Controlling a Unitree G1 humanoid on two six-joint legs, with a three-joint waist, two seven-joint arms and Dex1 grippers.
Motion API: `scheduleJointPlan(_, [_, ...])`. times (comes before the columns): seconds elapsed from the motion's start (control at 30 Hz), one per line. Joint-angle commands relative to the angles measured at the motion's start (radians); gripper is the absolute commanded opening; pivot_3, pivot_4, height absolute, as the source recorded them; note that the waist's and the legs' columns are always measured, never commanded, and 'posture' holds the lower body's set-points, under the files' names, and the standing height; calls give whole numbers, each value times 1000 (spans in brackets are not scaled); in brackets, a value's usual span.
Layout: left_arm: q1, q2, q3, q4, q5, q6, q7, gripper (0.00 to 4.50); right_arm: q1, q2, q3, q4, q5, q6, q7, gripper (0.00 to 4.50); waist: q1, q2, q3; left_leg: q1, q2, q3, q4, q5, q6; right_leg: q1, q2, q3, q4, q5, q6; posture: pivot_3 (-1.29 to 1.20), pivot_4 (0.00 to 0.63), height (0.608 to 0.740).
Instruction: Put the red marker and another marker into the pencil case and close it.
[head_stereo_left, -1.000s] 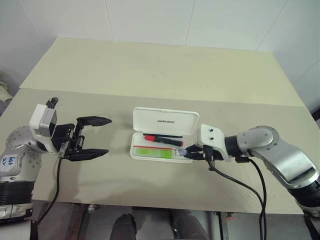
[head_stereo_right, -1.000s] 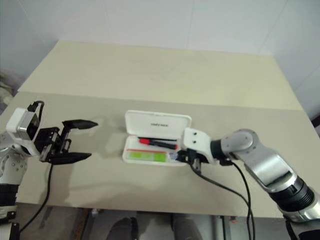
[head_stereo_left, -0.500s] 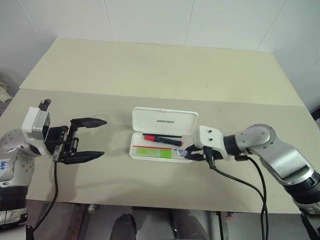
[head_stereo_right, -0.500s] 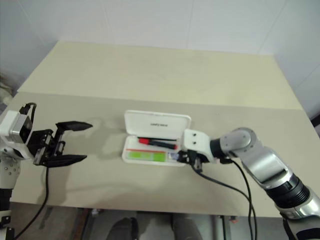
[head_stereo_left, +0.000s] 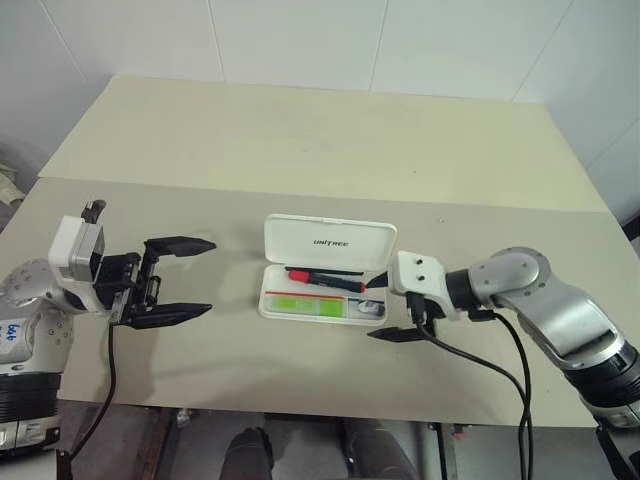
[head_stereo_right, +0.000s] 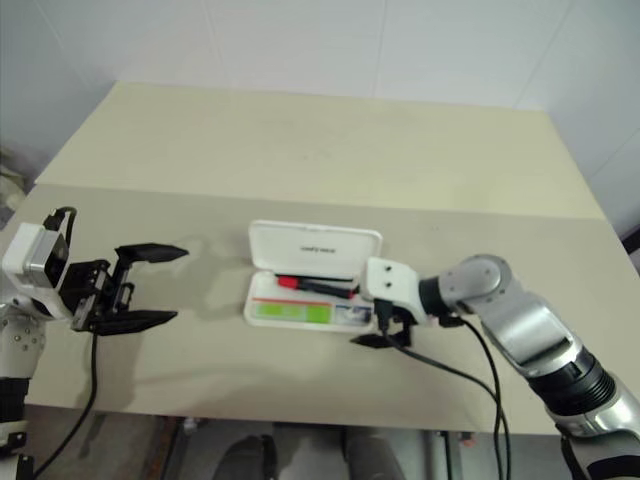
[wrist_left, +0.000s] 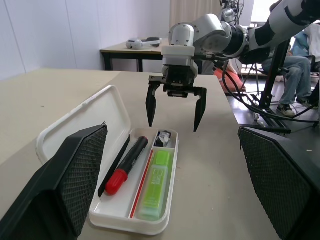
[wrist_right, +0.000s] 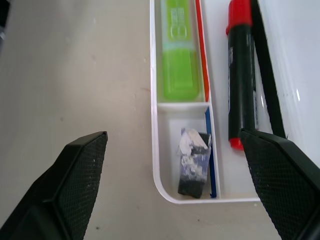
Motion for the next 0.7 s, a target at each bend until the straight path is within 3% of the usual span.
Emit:
scheduleJointPlan(0.03, [-36, -19, 15, -10, 12, -16, -1, 4500, -10, -13, -82, -59, 59, 27, 6, 4460, 0, 0, 0, 0, 0, 0, 0, 0, 0, 0, 0, 0, 0, 0, 0, 0, 150, 740])
scheduleJointPlan(0.3, [-105, -56, 3, 53, 119, -68, 85, 4500, 50, -5, -261, -91, 159, 7, -40, 4460, 1, 0, 0, 0, 0, 0, 0, 0, 0, 1, 0, 0, 0, 0, 1, 0, 150, 740])
scheduleJointPlan(0.43, [-144, -51, -18, 103, 193, -81, 129, 4500, 144, 43, -421, -96, 236, -118, -30, 4460, 3, 0, 0, 1, 0, -1, 0, 0, 0, 1, 1, 0, 0, 0, 1, 0, 150, 740])
scheduleJointPlan(0.67, [-296, -83, -57, 322, 308, -186, 149, 4500, 208, 41, -496, -86, 242, -167, -78, 4460, 1, 0, 0, 1, 0, 0, 2, 1, -2, 2, 0, 1, 1, 2, 2, 0, 150, 740])
scheduleJointPlan(0.7, [-342, -93, -70, 376, 329, -199, 156, 4067, 213, 39, -504, -85, 245, -171, -83, 4500, 2, 0, 0, 1, -1, 0, 2, 1, -2, 2, 0, 0, 1, 2, 2, 0, 150, 740])
